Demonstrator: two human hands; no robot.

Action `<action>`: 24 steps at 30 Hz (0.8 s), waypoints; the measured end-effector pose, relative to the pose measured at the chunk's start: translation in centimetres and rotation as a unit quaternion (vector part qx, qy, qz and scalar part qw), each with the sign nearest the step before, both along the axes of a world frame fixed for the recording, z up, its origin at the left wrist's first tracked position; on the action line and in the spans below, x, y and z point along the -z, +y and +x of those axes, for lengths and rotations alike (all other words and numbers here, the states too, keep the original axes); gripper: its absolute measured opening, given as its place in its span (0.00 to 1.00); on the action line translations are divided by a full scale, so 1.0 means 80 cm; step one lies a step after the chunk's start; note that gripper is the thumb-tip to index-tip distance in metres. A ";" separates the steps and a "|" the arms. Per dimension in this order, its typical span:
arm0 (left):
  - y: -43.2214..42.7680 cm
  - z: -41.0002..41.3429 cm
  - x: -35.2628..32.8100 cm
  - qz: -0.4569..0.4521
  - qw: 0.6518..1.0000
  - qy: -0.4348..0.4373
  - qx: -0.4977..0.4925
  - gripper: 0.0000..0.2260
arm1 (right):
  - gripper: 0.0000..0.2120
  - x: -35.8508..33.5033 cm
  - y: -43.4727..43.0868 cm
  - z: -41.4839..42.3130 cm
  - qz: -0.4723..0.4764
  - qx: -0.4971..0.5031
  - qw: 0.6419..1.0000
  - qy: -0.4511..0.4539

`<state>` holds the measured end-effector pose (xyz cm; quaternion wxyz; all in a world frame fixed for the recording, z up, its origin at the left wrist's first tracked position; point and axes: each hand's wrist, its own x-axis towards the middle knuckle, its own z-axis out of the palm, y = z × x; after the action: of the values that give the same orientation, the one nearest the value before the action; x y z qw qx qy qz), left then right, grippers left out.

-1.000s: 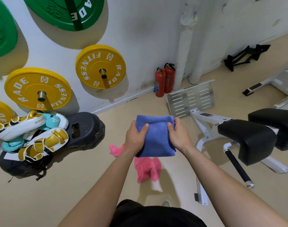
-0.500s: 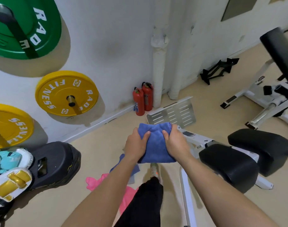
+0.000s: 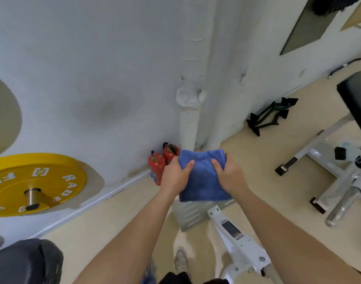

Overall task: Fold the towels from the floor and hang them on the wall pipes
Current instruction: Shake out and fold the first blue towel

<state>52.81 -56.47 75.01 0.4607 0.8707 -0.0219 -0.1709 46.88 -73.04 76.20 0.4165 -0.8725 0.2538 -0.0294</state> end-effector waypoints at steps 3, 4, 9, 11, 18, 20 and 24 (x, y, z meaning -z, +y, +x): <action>-0.041 0.081 -0.008 0.002 1.000 -0.018 -0.001 0.16 | 0.14 -0.007 -0.043 0.086 -0.002 -0.005 1.000 -0.002; -0.055 0.109 -0.008 0.005 1.000 -0.016 -0.005 0.17 | 0.14 -0.008 -0.058 0.115 -0.008 -0.010 1.000 0.001; -0.117 0.240 -0.003 -0.007 0.998 -0.015 -0.062 0.17 | 0.12 -0.006 -0.123 0.252 -0.004 -0.049 0.999 0.000; -0.140 0.282 0.000 -0.020 0.995 -0.012 -0.092 0.15 | 0.13 0.000 -0.143 0.310 -0.025 -0.071 0.997 0.000; -0.196 0.382 0.050 -0.046 0.991 -0.026 -0.121 0.15 | 0.07 0.050 -0.207 0.444 -0.037 -0.096 0.994 -0.022; -0.201 0.396 0.064 -0.038 0.990 -0.043 -0.131 0.15 | 0.05 0.069 -0.218 0.465 -0.021 -0.101 0.994 -0.033; -0.208 0.406 0.095 0.020 0.984 -0.064 -0.165 0.14 | 0.07 0.099 -0.220 0.490 -0.002 -0.089 0.995 -0.049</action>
<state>85.26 -73.08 67.42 0.4628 0.8804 0.0964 -0.0370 86.08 -90.63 68.31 0.4279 -0.8898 0.1543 -0.0360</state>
